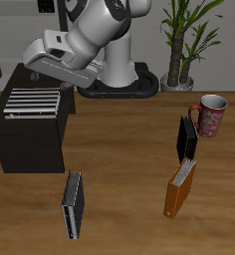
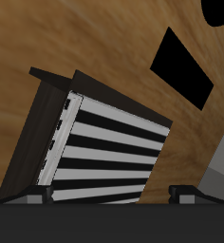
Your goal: Place the left striped book flat on top of the shelf
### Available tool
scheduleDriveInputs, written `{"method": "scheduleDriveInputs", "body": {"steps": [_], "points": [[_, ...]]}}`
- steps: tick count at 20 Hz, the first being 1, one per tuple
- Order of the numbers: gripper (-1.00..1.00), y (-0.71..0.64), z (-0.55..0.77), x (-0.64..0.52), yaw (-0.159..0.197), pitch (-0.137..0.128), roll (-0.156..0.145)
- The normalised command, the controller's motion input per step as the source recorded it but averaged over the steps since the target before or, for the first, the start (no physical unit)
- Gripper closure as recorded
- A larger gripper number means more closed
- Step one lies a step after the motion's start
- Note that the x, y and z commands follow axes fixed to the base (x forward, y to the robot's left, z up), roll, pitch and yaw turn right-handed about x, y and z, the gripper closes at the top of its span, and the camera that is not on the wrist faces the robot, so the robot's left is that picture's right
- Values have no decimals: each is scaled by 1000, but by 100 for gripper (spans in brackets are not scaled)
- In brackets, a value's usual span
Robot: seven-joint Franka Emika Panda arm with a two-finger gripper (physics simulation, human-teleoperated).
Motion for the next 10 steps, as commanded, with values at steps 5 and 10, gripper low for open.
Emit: {"method": "scheduleDriveInputs", "body": {"steps": [5,10], "points": [[-100,192,41,-76,-22,-7,44],[-100,210,10,-10,8,-32,79]]}}
